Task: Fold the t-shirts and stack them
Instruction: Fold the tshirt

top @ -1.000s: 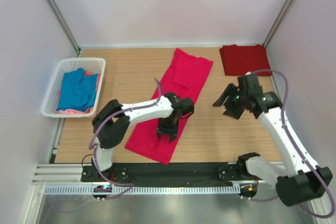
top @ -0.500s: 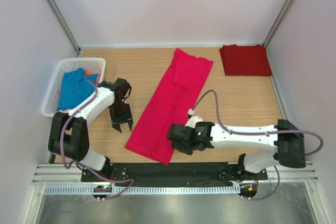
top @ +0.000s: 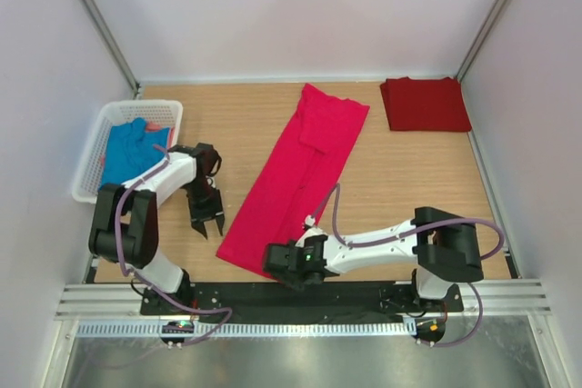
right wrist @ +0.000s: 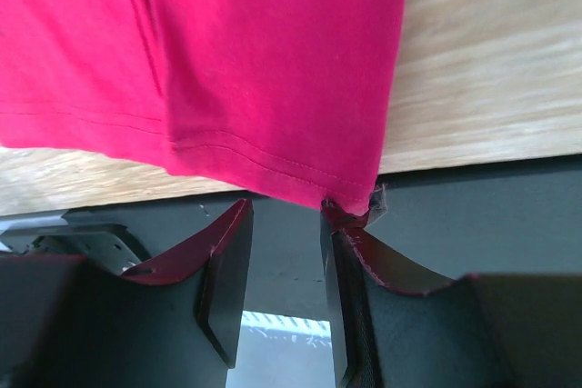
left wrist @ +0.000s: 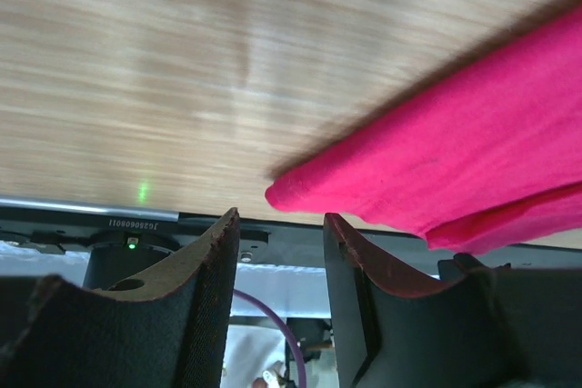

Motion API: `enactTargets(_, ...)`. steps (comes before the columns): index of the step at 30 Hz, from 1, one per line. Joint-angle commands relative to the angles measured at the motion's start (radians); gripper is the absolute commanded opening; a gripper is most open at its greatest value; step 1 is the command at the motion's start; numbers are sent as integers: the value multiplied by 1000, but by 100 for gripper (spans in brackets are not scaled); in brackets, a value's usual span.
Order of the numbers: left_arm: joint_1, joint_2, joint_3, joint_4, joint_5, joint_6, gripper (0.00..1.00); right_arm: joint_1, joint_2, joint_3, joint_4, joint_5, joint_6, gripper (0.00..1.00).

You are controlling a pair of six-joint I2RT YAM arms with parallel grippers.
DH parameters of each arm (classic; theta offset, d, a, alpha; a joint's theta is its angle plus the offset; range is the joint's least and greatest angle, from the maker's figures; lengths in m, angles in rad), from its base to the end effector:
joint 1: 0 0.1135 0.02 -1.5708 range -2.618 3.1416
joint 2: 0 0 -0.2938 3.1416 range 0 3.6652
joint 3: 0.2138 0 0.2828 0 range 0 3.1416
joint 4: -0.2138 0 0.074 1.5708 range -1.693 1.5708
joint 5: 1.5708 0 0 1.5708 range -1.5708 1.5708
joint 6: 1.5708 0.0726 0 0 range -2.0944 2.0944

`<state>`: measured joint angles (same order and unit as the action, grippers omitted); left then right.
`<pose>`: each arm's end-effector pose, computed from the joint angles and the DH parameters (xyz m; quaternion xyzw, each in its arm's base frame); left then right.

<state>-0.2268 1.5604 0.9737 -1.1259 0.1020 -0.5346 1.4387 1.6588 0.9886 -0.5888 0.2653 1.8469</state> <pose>0.2513 -0.0656 0.1595 0.1563 -0.9839 0.0209 0.0846 0.0642 0.3384 0.1444 0.2186 0.9547 0.1629 0.1193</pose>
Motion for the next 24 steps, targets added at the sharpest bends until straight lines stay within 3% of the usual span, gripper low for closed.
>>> enactTargets(1,6,41,-7,15,39,25,43,22,4,24,29,22,87,43)
enactTargets(14,6,76,-15,24,65,35,43,31,-7,104,-208,49,66,43)
enactTargets(24,-25,102,-17,32,114,55,40,34,18,105,-210,38,20,43)
